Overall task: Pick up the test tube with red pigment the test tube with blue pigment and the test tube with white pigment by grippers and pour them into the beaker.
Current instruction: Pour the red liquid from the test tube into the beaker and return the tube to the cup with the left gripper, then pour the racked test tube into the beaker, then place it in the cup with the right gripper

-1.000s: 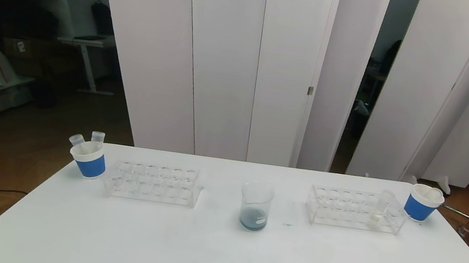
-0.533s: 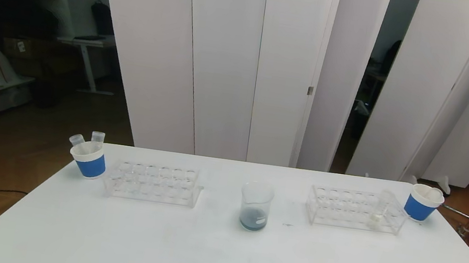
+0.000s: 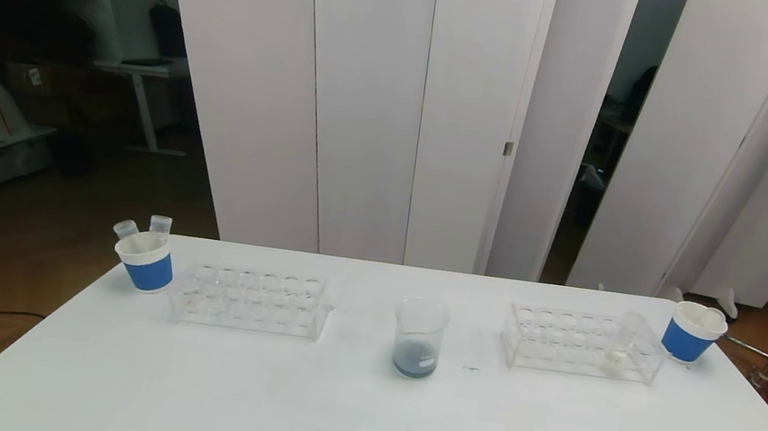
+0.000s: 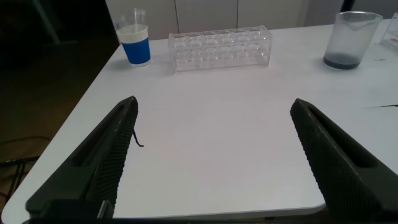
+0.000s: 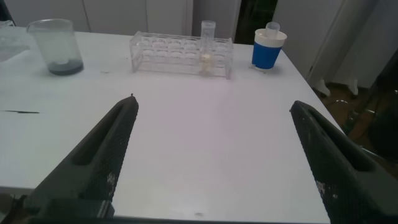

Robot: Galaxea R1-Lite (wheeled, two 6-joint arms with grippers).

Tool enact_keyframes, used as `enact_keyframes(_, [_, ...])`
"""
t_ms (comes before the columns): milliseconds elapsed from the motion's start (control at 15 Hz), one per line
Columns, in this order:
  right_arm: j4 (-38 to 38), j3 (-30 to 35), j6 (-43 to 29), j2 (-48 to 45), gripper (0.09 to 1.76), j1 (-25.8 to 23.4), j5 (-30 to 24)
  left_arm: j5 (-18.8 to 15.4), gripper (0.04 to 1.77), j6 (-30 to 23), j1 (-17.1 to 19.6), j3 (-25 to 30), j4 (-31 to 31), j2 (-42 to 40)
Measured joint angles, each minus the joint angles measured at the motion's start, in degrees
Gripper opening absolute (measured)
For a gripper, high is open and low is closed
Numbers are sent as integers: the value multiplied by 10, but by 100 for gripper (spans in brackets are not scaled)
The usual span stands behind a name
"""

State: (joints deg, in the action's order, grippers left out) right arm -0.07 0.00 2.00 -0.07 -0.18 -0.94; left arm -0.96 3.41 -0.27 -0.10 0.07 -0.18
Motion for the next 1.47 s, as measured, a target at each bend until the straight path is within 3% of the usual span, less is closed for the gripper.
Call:
enact_keyframes(333, [12, -18, 2, 1, 175, -1, 10, 0, 175, 0, 0, 0, 0, 0])
enact_keyframes(600, [50, -134, 1, 49, 175, -1, 31, 0, 175, 0, 0, 0, 0, 0])
enact_keyframes(1133, [52, -418, 5, 366, 175, -16, 55, 0, 175, 0, 0, 0, 0, 0])
enact_keyframes(1267, [31, -450, 3, 452, 175, -19, 61, 0, 175, 0, 0, 0, 0, 1])
enact_keyframes(1467, [-59, -455, 0, 576, 175, -17, 83, 0, 175, 0, 0, 0, 0, 1])
